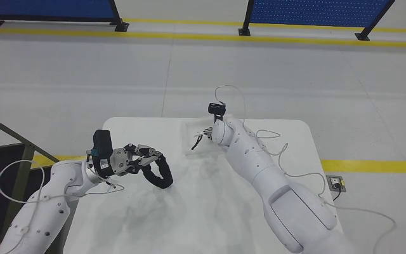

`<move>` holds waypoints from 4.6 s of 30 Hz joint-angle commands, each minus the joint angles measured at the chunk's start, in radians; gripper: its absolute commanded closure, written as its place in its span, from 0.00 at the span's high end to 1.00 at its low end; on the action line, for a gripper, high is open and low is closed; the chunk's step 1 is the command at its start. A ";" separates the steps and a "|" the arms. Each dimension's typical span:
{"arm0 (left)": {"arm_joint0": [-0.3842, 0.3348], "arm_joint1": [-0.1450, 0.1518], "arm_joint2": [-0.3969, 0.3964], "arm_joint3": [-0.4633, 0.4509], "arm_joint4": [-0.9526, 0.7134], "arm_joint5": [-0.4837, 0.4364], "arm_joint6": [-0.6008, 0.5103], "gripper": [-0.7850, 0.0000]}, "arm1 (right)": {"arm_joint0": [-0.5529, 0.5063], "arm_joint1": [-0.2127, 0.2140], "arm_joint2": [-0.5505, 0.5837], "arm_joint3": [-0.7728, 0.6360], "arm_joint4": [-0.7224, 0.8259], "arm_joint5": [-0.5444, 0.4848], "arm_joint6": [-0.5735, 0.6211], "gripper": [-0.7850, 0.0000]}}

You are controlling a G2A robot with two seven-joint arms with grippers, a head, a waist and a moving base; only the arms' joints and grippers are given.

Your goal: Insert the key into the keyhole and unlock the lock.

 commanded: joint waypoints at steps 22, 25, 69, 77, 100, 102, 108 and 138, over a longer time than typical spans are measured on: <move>0.000 0.000 0.000 0.000 0.000 0.000 0.000 0.00 | 0.016 0.054 0.018 -0.189 -0.135 -0.006 0.264 0.00; 0.000 0.000 0.000 0.000 0.000 0.000 0.000 0.00 | -0.024 0.082 0.063 -0.291 -0.113 -0.079 0.325 0.00; 0.000 0.000 0.000 0.000 0.000 0.000 0.000 0.00 | -0.629 0.318 0.546 -1.627 0.149 -0.043 0.934 0.00; -0.001 -0.005 0.011 -0.038 0.027 0.011 -0.065 0.00 | -0.666 0.331 0.563 -1.652 0.149 0.002 0.890 0.00; -0.203 -0.081 0.260 -0.050 0.523 0.134 0.379 0.00 | -0.746 0.533 0.512 -1.920 0.416 0.055 0.837 0.00; -0.203 -0.081 0.260 -0.050 0.523 0.134 0.379 0.00 | -0.746 0.533 0.512 -1.920 0.416 0.055 0.837 0.00; -0.203 -0.081 0.260 -0.050 0.523 0.134 0.379 0.00 | -0.746 0.533 0.512 -1.920 0.416 0.055 0.837 0.00; -0.151 -0.090 0.254 -0.185 0.651 0.289 0.176 0.00 | -0.733 0.683 0.336 -1.995 0.168 0.190 0.702 0.00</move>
